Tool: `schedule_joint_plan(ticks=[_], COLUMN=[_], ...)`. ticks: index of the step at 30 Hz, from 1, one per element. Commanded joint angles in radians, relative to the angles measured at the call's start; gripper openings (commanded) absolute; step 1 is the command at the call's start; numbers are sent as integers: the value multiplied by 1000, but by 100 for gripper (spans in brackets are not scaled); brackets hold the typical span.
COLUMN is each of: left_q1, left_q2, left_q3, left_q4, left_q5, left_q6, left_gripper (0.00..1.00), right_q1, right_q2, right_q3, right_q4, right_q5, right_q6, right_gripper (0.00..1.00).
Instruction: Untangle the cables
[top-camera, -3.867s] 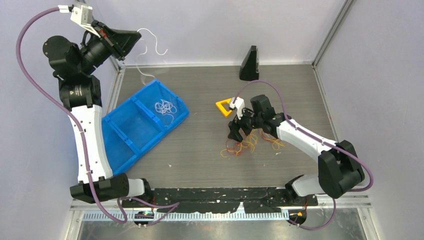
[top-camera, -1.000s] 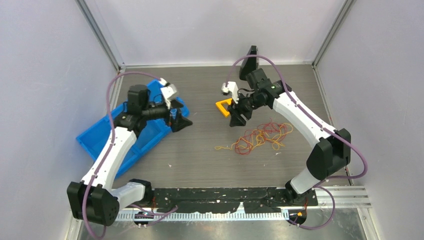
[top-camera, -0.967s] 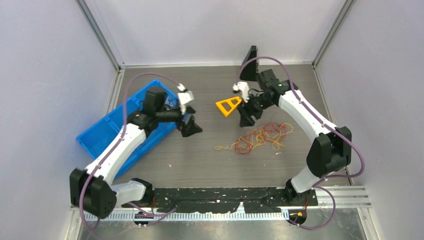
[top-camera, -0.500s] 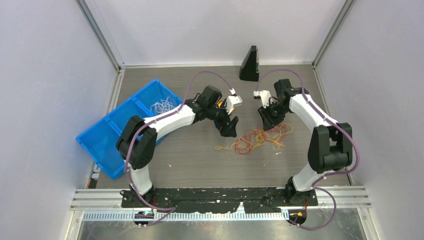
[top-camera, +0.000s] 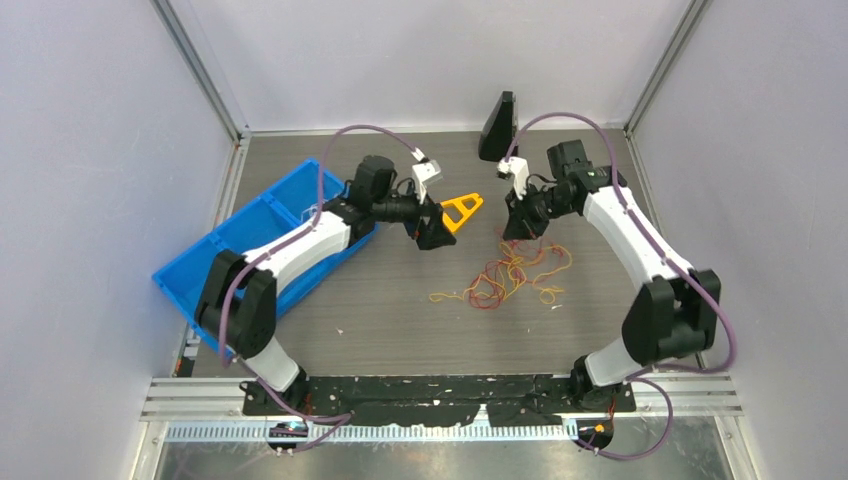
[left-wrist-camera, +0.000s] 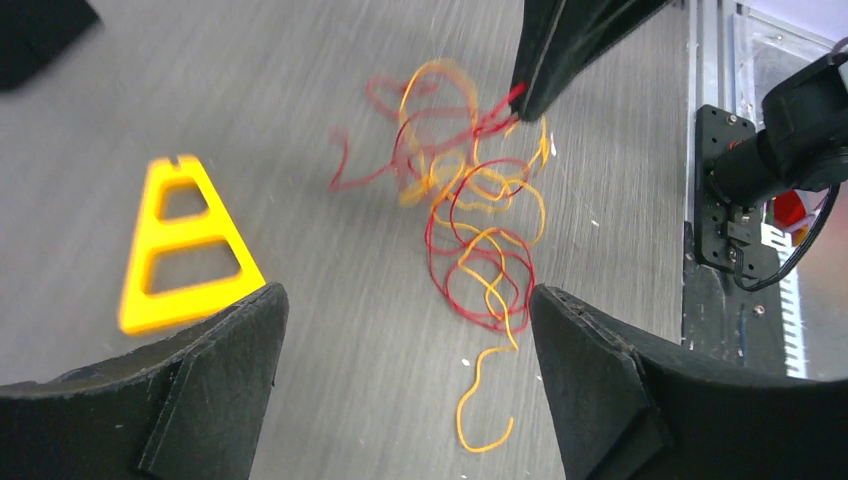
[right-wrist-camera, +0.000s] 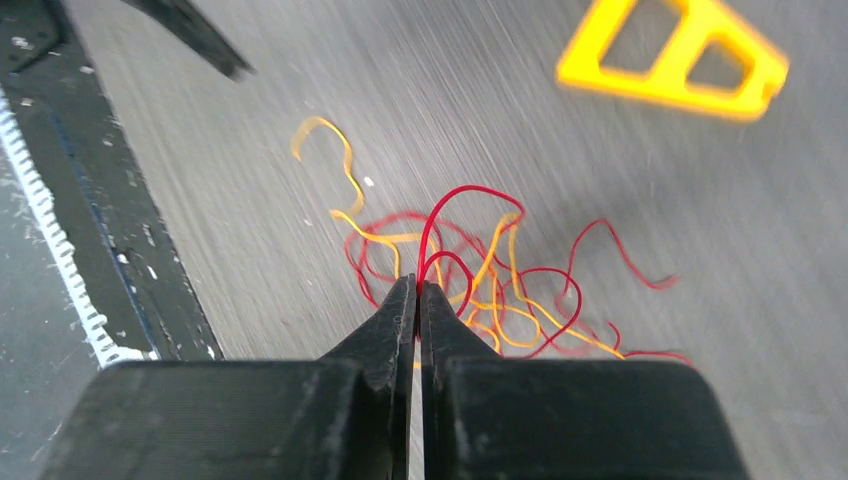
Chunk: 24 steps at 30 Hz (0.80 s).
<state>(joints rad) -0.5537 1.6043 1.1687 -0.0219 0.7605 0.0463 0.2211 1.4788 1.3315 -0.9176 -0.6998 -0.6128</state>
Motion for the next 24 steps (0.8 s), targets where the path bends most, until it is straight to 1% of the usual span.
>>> schedule_joint_plan(ticks=[1, 4, 7, 9, 13, 14, 15, 16, 17, 18, 19, 20, 21, 22, 23, 24], left_q1=[-17, -33, -61, -80, -89, -87, -85, -81, -78, -72, -68, -63, -57, -53, -48, -41], left_q2=[-99, -106, -100, -90, -66, -71, -83, -97, -114, -131, -149, -166, -187, -200, -210, -217], left_q3=[54, 90, 99, 106, 129, 123, 110, 98, 85, 75, 73, 78, 86, 95, 105, 114], left_q4=[98, 99, 123, 110, 13, -7, -9, -1, 12, 15, 16, 16, 16, 16, 16, 42], left_q5=[51, 64, 74, 66, 60, 61, 61, 65, 72, 77, 91, 102, 112, 115, 115, 113], left_q6=[106, 119, 116, 122, 161, 177, 186, 187, 179, 167, 155, 138, 117, 87, 52, 19], left_gripper=[95, 99, 99, 92, 68, 58, 43, 18, 1, 0, 0, 0, 0, 0, 0, 0], right_q1=[69, 96, 138, 164, 182, 182, 182, 183, 183, 181, 180, 172, 166, 151, 143, 132], right_q2=[-75, -86, -89, -91, -107, -112, -121, -125, -132, -136, -144, -150, -166, -176, -203, -217], right_q3=[94, 155, 200, 218, 230, 228, 221, 216, 203, 196, 175, 162, 128, 100, 38, 1], right_q4=[-10, 21, 59, 68, 105, 115, 126, 128, 132, 134, 139, 148, 177, 237, 278, 356], right_q5=[-111, -129, -141, -149, -164, -166, -162, -159, -145, -134, -109, -94, -69, -62, -52, -50], right_q6=[-4, 53, 109, 118, 147, 152, 153, 152, 152, 154, 157, 174, 188, 222, 242, 275], right_gripper=[5, 5, 6, 6, 5, 5, 5, 5, 8, 15, 37, 52, 74, 86, 89, 92])
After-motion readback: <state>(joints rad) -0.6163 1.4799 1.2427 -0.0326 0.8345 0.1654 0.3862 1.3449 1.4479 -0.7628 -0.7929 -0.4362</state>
